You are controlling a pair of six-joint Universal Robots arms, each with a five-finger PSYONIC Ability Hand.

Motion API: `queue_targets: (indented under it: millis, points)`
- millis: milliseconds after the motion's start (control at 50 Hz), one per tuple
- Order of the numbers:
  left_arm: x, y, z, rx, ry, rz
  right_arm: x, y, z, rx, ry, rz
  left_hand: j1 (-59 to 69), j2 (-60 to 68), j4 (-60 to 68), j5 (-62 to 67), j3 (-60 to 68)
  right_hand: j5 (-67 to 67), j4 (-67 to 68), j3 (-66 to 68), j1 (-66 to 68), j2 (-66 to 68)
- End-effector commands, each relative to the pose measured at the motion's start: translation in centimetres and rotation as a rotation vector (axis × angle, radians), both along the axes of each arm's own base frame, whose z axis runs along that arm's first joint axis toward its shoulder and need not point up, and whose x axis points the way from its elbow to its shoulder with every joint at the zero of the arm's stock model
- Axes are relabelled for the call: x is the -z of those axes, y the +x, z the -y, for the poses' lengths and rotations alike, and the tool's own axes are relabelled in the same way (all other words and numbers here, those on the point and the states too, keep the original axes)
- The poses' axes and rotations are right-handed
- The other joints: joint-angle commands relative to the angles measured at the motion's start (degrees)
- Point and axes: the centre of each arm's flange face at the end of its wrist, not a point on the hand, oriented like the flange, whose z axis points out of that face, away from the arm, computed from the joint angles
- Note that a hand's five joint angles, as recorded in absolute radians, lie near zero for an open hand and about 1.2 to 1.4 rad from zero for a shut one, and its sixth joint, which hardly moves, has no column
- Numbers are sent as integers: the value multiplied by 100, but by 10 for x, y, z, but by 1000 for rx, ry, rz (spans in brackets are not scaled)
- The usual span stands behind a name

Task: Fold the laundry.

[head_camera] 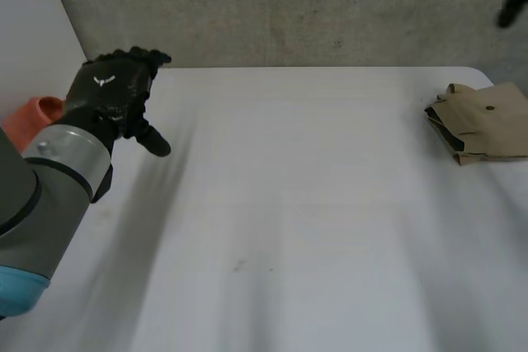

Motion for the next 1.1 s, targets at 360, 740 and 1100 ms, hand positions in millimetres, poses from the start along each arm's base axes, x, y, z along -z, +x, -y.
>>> queue_targets:
  millis: [360, 740, 1100]
  points:
    - [-14, 23, 27, -92, -41, -8, 99, 114, -175, -530, 501, 315, -90, -168, -155, -272, -211, -369, -315, -215, -146, -233]
    - [56, 146, 156, -377, 55, 482, 109, 110, -184, -526, 528, 296, -90, -168, -155, -272, -211, -369, -315, -215, -146, -233]
    - [133, 187, 201, -453, 203, 546, 119, 112, -191, -534, 535, 228, 1676, 1599, 1612, 1494, 1556, -369, -315, -215, -146, -233]
